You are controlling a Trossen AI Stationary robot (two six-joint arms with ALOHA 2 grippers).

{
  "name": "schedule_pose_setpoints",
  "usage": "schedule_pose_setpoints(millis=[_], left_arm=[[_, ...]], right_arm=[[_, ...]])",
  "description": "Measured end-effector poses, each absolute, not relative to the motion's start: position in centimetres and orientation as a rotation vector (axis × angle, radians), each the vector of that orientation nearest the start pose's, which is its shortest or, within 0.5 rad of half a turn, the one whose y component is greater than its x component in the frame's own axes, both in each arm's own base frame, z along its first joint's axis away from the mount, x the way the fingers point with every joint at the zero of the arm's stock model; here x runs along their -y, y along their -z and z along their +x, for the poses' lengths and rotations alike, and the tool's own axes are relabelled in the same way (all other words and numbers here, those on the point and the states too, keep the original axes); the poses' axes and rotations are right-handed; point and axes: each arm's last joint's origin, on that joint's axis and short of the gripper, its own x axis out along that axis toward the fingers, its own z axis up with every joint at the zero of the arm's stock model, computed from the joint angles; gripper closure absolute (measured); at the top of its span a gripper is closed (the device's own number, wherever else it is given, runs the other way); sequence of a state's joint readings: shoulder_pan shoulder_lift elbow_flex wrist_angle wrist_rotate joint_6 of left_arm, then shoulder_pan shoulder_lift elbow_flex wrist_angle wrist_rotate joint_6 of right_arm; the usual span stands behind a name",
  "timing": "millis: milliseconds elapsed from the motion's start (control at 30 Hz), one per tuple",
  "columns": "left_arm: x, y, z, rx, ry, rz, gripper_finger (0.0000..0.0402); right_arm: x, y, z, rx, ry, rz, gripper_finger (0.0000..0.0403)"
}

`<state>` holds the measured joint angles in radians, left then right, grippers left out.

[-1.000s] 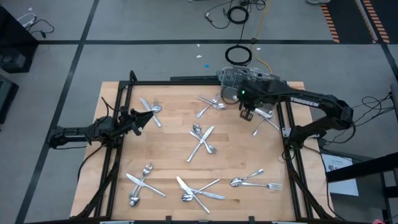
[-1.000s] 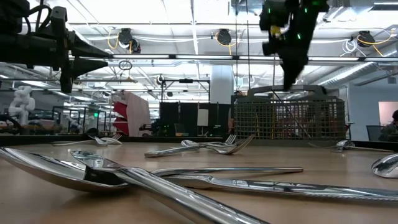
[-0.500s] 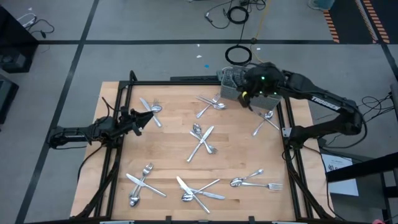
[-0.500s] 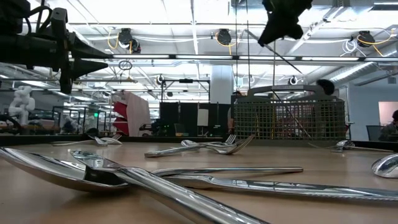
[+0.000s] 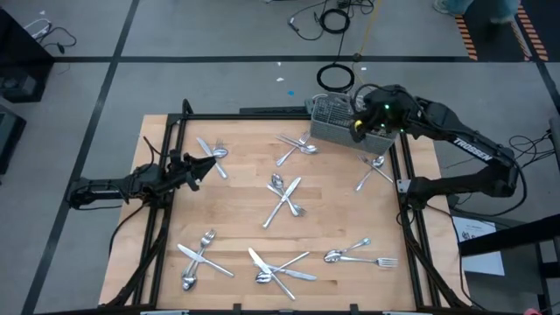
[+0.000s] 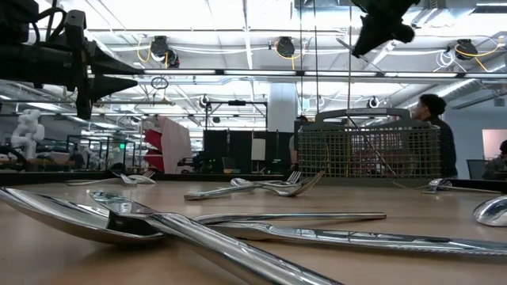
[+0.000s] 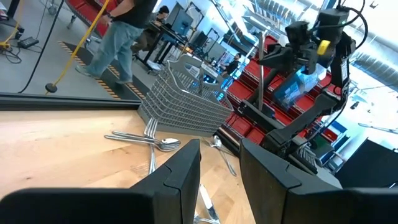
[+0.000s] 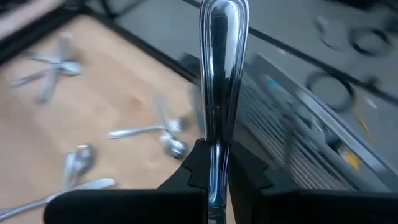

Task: Sort silverware
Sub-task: Put the silver table knife into the gray utensil holder

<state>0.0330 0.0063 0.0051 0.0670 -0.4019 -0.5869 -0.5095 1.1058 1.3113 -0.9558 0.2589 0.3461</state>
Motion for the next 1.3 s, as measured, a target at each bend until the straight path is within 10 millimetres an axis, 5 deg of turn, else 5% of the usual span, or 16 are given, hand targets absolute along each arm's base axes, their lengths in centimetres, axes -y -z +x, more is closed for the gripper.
schedule_pose_setpoints(millis=[400, 767, 1133, 1300], left_arm=[[-1.5, -17.1, 9.5, 0.192, -0.43, -0.563, 0.0281], [-1.6, -17.1, 9.4, 0.194, -0.451, -0.539, 0.0281], [-1.6, -17.1, 9.4, 0.199, -0.462, -0.544, 0.0281], [-1.6, -17.1, 9.4, 0.198, -0.456, -0.546, 0.0281]], right_arm=[[11.6, -35.3, 15.7, -0.911, 1.028, 0.67, 0.0385], [13.9, -32.7, 16.8, -1.221, 0.974, 0.829, 0.0385], [16.5, -34.6, 15.3, -0.916, 0.843, 0.945, 0.0385], [16.3, -33.3, 14.8, -0.847, 0.75, 1.016, 0.0385]])
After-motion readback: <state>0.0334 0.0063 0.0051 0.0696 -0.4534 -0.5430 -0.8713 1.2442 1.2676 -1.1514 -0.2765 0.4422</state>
